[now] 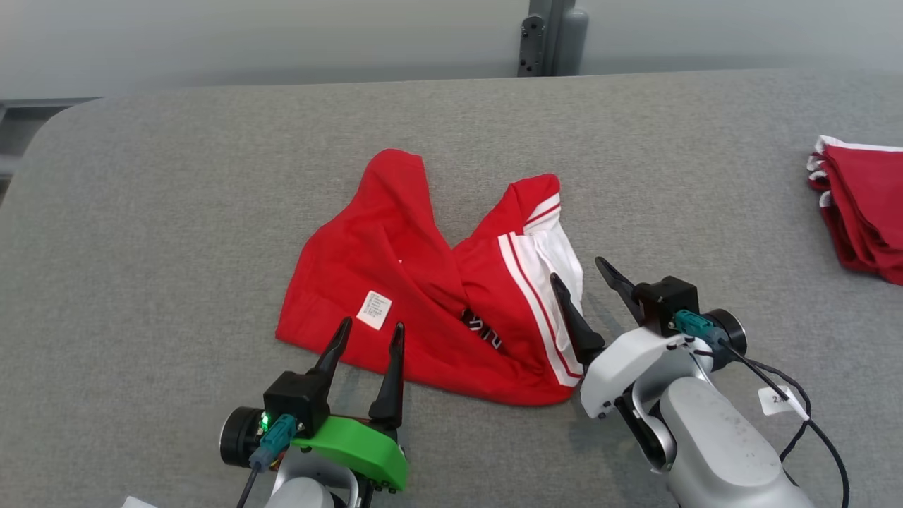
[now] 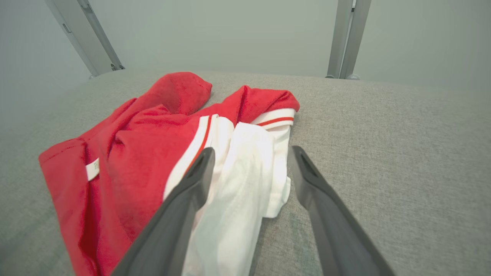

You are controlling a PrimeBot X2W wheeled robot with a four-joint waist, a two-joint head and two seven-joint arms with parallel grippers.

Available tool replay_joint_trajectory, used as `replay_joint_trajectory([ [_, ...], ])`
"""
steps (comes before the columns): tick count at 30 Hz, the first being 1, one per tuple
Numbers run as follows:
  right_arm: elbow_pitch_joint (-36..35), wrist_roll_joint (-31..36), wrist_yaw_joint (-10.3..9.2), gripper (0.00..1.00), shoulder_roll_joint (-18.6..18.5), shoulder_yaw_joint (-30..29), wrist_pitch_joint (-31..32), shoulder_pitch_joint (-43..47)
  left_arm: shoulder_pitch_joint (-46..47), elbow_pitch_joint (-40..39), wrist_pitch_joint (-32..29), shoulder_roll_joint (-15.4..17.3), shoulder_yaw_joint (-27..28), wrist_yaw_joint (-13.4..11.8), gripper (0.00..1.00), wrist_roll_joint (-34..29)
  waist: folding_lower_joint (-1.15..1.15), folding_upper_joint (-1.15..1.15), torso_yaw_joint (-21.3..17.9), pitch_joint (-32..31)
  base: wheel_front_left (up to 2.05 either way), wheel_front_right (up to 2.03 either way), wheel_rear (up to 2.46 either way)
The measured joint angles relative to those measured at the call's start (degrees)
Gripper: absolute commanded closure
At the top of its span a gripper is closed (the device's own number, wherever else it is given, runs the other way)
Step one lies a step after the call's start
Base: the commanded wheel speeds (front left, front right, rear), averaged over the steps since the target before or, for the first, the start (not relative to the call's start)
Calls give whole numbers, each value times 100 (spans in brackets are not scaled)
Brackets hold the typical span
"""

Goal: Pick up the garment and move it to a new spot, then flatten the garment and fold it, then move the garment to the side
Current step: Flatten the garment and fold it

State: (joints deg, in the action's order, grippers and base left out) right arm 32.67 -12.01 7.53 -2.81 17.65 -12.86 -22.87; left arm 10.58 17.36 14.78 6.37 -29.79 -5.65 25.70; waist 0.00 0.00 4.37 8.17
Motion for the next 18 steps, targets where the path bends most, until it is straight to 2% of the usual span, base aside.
replay_joint_trajectory([
  [5, 751, 86, 0, 0, 8, 55, 18, -330, -108, -109, 19, 1, 138, -44, 0, 19, 0, 0, 312, -2, 0, 0, 0],
  [11, 1385, 230, 0, 0, 2, -234, -33, -525, -218, -232, 25, 2, 323, -65, 0, 5, 0, 0, 516, -17, 0, 0, 0],
  [12, 1432, 216, 0, 4, 4, -248, -40, -531, -247, -252, 26, 2, 350, -65, 0, -4, 0, 0, 515, -26, 0, 0, 0],
  [13, 1473, 202, 0, 40, 4, -261, -63, -536, -278, -261, 26, 4, 380, -66, 0, -4, 0, 0, 503, -34, 0, 0, 0],
  [14, 1505, 198, 0, 63, 4, -275, -86, -540, -306, -275, 26, 7, 407, -70, 0, -10, 0, 0, 485, -40, 0, 0, 0],
  [16, 1519, 109, 0, 85, 1, -310, -127, -541, -351, -320, 26, 9, 476, -85, 0, -22, 0, 0, 434, -54, 0, 0, 0],
  [17, 1511, 80, 0, 100, 1, -321, -138, -541, -367, -336, 26, 11, 504, -86, 0, -30, 0, 0, 408, -59, 0, 0, 0],
  [18, 1493, 20, 0, 100, 2, -327, -149, -539, -387, -350, 27, 12, 525, -87, 0, -38, 0, 0, 380, -62, 0, 0, 0],
])
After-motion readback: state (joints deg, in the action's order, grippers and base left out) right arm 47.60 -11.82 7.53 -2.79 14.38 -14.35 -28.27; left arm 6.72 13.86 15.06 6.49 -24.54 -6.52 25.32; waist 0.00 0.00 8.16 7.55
